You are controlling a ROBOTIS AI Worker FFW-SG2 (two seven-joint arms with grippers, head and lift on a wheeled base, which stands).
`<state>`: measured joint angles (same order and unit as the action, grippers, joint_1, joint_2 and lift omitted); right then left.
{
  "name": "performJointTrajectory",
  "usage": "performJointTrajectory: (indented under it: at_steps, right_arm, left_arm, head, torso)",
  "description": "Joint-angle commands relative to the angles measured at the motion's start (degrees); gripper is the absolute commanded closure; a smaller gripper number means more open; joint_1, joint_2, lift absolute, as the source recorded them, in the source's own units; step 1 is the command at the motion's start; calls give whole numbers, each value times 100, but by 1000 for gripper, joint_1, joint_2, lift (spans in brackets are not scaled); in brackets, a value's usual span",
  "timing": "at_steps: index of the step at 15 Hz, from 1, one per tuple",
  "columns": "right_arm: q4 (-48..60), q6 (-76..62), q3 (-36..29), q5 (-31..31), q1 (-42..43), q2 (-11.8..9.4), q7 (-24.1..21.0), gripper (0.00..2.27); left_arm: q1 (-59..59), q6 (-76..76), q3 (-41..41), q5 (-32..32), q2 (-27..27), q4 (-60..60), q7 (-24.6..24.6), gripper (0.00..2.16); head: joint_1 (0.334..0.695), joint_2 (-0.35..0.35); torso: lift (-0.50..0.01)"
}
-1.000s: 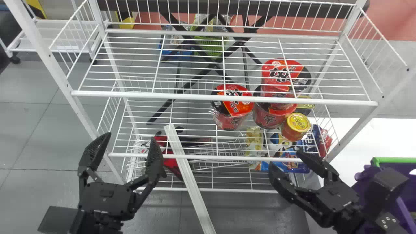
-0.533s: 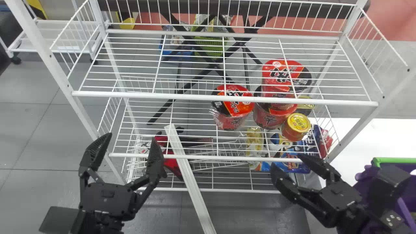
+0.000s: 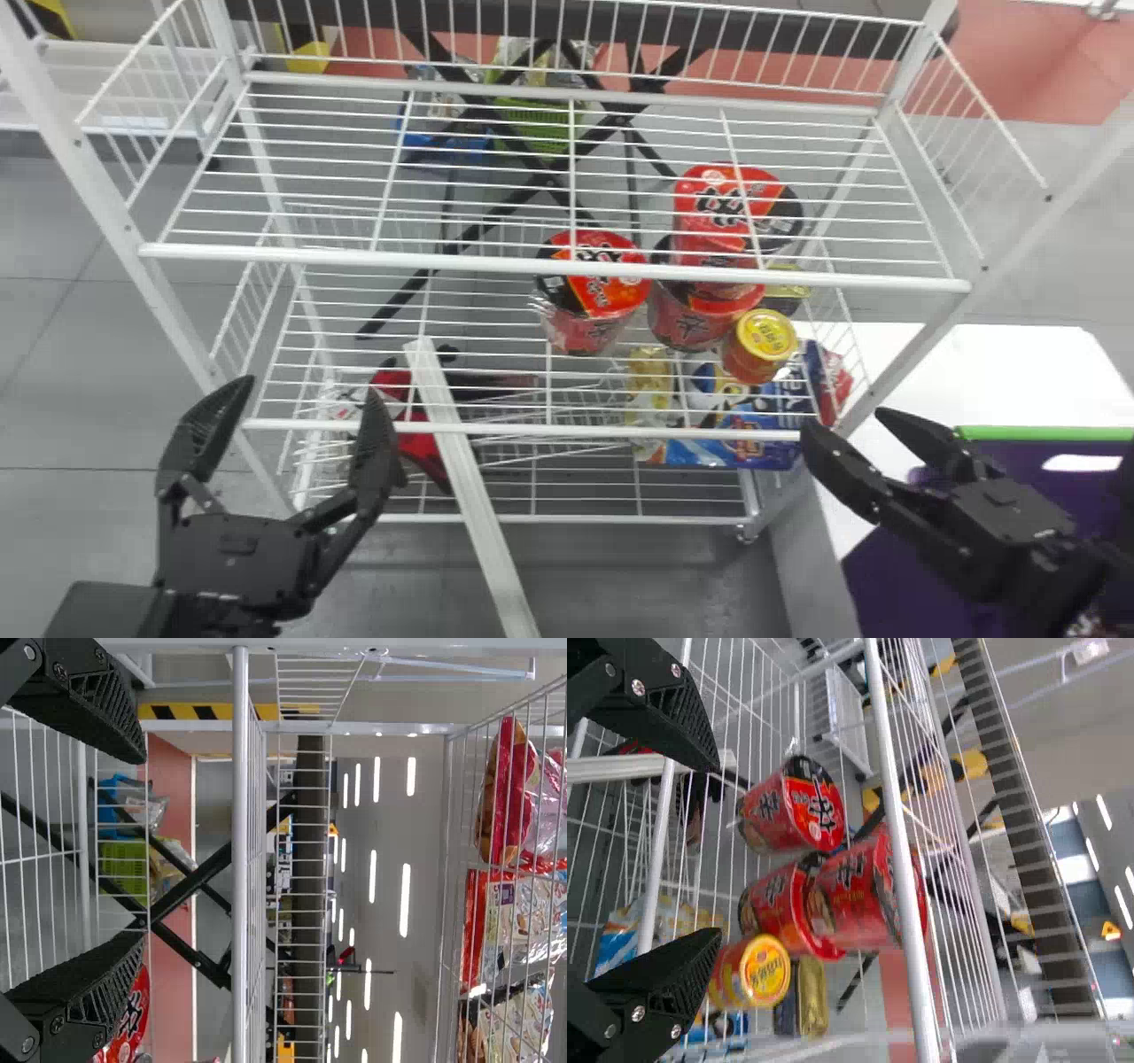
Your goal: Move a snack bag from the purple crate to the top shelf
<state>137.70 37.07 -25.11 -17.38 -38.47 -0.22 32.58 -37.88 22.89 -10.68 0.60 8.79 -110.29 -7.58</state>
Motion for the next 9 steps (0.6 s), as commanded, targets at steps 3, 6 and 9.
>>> performJointTrajectory:
  at_steps: [3, 6, 9]
  right_arm:
    - [257, 526, -1005, -292, 138, 28, 3, 184]
    - [126, 702, -1743, -204, 472, 28, 47, 188]
    - [-217, 1246, -2569, -2, 1149, 28, 548, 188]
  left_arm:
    - [-9, 18, -21, 11, 0, -19, -6, 117]
    - [-53, 158, -13, 11, 0, -19, -15, 117]
    - [-53, 158, -21, 20, 0, -10, -24, 117]
  head:
    - [695, -218]
    - [695, -301]
    - [695, -350]
  torso:
    - [-455]
    - [-455]
    - [-455]
